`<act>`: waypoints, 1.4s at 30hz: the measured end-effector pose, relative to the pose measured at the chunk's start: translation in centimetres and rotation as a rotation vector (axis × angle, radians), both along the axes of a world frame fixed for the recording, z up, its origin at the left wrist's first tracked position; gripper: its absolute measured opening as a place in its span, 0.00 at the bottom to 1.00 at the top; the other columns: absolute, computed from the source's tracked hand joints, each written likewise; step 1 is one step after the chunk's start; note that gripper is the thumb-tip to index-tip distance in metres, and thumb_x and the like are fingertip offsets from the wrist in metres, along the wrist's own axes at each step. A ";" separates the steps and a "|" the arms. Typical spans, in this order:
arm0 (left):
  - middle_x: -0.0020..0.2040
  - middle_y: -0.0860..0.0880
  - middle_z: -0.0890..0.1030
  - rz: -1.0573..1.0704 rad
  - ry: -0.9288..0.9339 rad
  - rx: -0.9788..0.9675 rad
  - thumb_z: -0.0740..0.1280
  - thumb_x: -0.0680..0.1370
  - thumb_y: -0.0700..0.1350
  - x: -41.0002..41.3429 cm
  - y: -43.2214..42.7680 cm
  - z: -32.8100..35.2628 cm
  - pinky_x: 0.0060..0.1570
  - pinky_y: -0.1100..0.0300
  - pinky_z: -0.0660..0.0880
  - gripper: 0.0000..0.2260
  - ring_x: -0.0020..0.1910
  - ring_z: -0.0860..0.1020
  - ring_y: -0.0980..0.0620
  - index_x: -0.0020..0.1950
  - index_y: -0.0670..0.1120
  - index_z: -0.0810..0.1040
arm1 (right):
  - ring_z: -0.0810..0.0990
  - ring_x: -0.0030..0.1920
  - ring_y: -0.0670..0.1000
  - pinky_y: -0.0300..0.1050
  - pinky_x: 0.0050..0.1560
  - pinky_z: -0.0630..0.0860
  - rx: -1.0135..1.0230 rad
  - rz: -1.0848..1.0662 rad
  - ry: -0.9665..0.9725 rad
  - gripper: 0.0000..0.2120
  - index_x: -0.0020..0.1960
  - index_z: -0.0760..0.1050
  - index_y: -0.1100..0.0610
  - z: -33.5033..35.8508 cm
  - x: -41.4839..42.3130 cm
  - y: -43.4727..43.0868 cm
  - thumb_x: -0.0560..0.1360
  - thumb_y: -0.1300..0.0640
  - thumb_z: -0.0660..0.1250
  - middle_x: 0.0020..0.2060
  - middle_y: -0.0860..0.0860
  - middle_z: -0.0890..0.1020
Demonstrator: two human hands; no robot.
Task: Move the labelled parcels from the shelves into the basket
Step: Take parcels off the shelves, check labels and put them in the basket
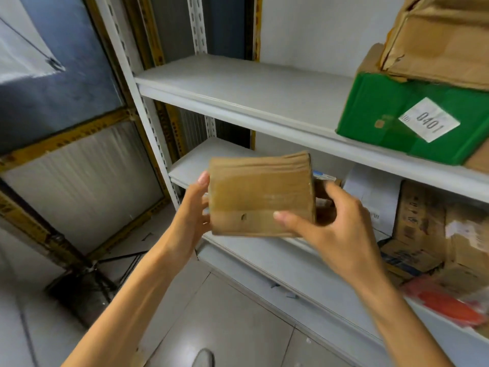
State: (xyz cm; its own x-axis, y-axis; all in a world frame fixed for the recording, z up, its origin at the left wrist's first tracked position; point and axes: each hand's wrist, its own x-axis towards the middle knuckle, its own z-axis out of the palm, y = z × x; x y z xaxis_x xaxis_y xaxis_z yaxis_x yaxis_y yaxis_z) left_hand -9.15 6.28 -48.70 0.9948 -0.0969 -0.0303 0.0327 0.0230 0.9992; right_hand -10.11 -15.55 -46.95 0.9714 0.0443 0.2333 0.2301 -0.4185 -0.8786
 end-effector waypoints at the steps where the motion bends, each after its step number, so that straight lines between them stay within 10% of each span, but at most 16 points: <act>1: 0.65 0.50 0.78 0.017 -0.038 -0.022 0.57 0.69 0.74 -0.1 0.1 0.5 0.64 0.38 0.68 0.34 0.64 0.76 0.47 0.68 0.57 0.72 | 0.81 0.50 0.41 0.35 0.45 0.78 0.042 0.028 -0.016 0.25 0.57 0.74 0.47 0.0 -0.6 0.3 0.64 0.47 0.79 0.51 0.44 0.82; 11: 0.44 0.57 0.85 0.171 -0.200 -0.254 0.66 0.69 0.54 6.4 3.4 6.5 0.33 0.66 0.78 0.12 0.43 0.82 0.59 0.52 0.56 0.78 | 0.81 0.51 0.54 0.55 0.49 0.80 0.405 -0.026 -0.217 0.28 0.52 0.70 0.54 4.1 3.8 7.4 0.64 0.37 0.74 0.50 0.52 0.82; 20: 0.63 0.49 0.76 -0.003 -0.218 -0.160 0.65 0.63 0.62 19.8 7.3 9.0 0.62 0.43 0.71 0.26 0.63 0.72 0.44 0.60 0.58 0.75 | 0.76 0.58 0.41 0.36 0.51 0.77 0.361 -0.159 -0.289 0.31 0.66 0.69 0.44 6.2 16.9 11.4 0.65 0.37 0.70 0.61 0.47 0.74; 26: 0.64 0.48 0.73 -0.042 -0.194 -0.025 0.62 0.64 0.63 27.3 9.6 9.1 0.66 0.48 0.67 0.25 0.61 0.71 0.48 0.58 0.56 0.74 | 0.75 0.54 0.41 0.33 0.44 0.73 0.334 -0.202 -0.163 0.23 0.63 0.72 0.44 6.7 24.2 13.1 0.70 0.41 0.70 0.61 0.50 0.73; 30: 0.55 0.51 0.74 0.045 -0.256 0.058 0.60 0.76 0.53 32.7 11.6 10.1 0.62 0.52 0.67 0.08 0.55 0.71 0.52 0.53 0.55 0.75 | 0.76 0.54 0.44 0.33 0.42 0.72 0.239 -0.190 -0.091 0.20 0.62 0.71 0.46 7.5 29.0 14.8 0.73 0.42 0.69 0.60 0.50 0.75; 42: 0.58 0.54 0.73 0.049 -0.379 0.079 0.60 0.74 0.48 39.7 16.2 10.3 0.51 0.57 0.70 0.18 0.57 0.70 0.53 0.63 0.56 0.75 | 0.73 0.59 0.51 0.46 0.58 0.73 0.154 -0.207 -0.074 0.22 0.68 0.65 0.50 7.3 35.9 19.6 0.77 0.45 0.64 0.61 0.51 0.69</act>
